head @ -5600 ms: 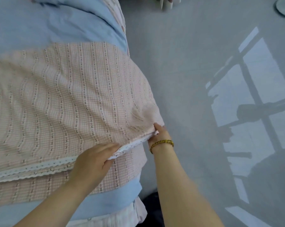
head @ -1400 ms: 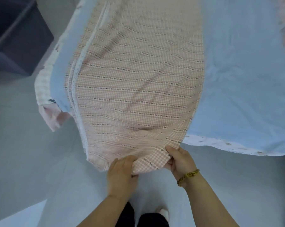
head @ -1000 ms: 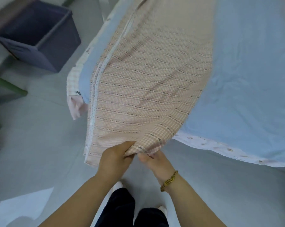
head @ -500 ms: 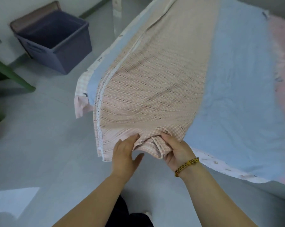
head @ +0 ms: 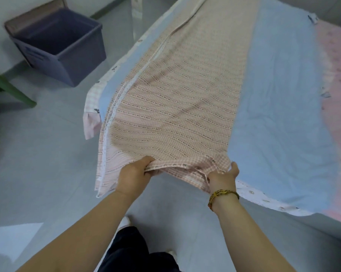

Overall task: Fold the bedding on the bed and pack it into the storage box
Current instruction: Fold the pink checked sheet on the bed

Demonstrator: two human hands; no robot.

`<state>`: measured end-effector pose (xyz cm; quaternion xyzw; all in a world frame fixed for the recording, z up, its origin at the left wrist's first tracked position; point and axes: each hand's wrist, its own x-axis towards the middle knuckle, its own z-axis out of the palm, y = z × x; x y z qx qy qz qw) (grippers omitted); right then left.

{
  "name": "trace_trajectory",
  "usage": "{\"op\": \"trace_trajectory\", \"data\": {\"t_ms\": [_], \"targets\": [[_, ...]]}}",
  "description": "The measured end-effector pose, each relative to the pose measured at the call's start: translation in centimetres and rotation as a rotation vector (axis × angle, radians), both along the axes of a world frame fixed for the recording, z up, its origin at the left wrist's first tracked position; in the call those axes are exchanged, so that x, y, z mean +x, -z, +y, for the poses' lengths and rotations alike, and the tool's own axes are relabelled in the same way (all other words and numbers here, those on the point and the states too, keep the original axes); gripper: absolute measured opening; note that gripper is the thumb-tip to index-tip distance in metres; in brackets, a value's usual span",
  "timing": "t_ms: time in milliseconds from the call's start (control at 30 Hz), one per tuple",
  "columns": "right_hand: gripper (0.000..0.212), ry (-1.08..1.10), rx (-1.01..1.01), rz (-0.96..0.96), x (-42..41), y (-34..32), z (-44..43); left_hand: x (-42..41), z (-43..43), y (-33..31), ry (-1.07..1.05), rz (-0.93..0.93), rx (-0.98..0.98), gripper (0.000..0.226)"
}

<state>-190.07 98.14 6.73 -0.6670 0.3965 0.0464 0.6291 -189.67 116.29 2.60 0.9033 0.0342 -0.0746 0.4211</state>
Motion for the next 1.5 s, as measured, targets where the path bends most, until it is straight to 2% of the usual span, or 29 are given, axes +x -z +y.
{"op": "trace_trajectory", "data": {"t_ms": [100, 200, 267, 300, 400, 467, 533, 633, 700, 833, 900, 1000, 1100, 1167, 1233, 1300, 1367, 1467, 1500], "targets": [[0.088, -0.213, -0.101, -0.158, -0.6, -0.2, 0.6, -0.2, -0.6, -0.6, 0.076, -0.014, 0.006, 0.028], [0.078, -0.634, -0.100, -0.181, -0.4, 0.2, 2.3, -0.2, -1.3, -1.5, 0.134, -0.072, -0.072, 0.038], [0.078, -0.772, -0.159, -0.203, 0.1, 1.3, 2.9, -0.4, -1.8, -1.8, 0.169, -0.060, -0.081, 0.036], [0.072, -0.826, -0.216, -0.208, 0.5, 1.6, 3.3, -0.6, -1.7, -1.7, 0.163, -0.063, -0.084, 0.030], [0.038, -0.890, -0.450, -0.182, 1.5, 1.7, 3.2, -1.1, -1.2, -2.0, 0.122, -0.071, -0.085, 0.035], [0.022, -0.907, -0.556, -0.230, 2.0, 1.1, 3.2, -1.1, -0.5, -2.1, 0.068, -0.129, -0.055, 0.029], [0.017, -0.921, -0.585, -0.295, 2.7, 0.5, 4.0, -0.8, 0.2, -1.8, 0.014, -0.194, 0.017, 0.020], [0.012, -0.822, -0.488, -0.338, 3.7, -0.6, 5.6, 0.2, 1.3, -1.0, -0.018, -0.037, 0.071, 0.025], [0.020, -0.686, -0.425, -0.340, 4.9, -1.6, 6.3, 1.4, 2.8, 0.0, -0.038, 0.017, 0.130, 0.027], [0.030, -0.479, -0.386, -0.332, 7.6, -3.8, 7.4, 4.9, 7.6, 2.6, -0.137, 0.061, 0.223, 0.015], [0.024, -0.378, -0.400, -0.349, 8.9, -4.7, 8.3, 7.2, 10.7, 3.3, -0.213, 0.137, 0.247, 0.020], [0.010, -0.317, -0.506, -0.342, 10.8, -5.3, 8.9, 11.5, 14.4, 2.8, -0.295, 0.137, 0.117, 0.023], [0.018, -0.351, -0.605, -0.231, 12.4, -4.5, 9.8, 15.7, 16.2, 0.0, -0.205, 0.058, 0.090, 0.029], [0.026, -0.420, -0.597, -0.216, 13.3, -3.7, 10.9, 18.0, 16.0, -2.4, -0.026, -0.013, 0.118, 0.032], [0.032, -0.551, -0.609, -0.244, 13.9, -2.9, 12.3, 19.3, 14.5, -4.4, 0.196, -0.037, 0.195, 0.033], [0.034, -0.662, -0.633, -0.227, 14.5, -2.1, 13.7, 20.2, 12.6, -5.5, 0.333, -0.038, 0.213, 0.034], [0.035, -0.727, -0.556, -0.227, 15.1, -1.4, 14.8, 20.5, 11.2, -6.0, 0.377, -0.014, 0.155, 0.030], [0.039, -0.798, -0.273, -0.199, 15.6, -0.8, 15.9, 20.7, 10.2, -5.6, 0.362, 0.057, -0.038, 0.020], [0.041, -0.799, -0.251, -0.181, 15.5, -0.5, 16.1, 20.8, 10.1, -5.3, 0.362, 0.086, -0.094, 0.017]]}}
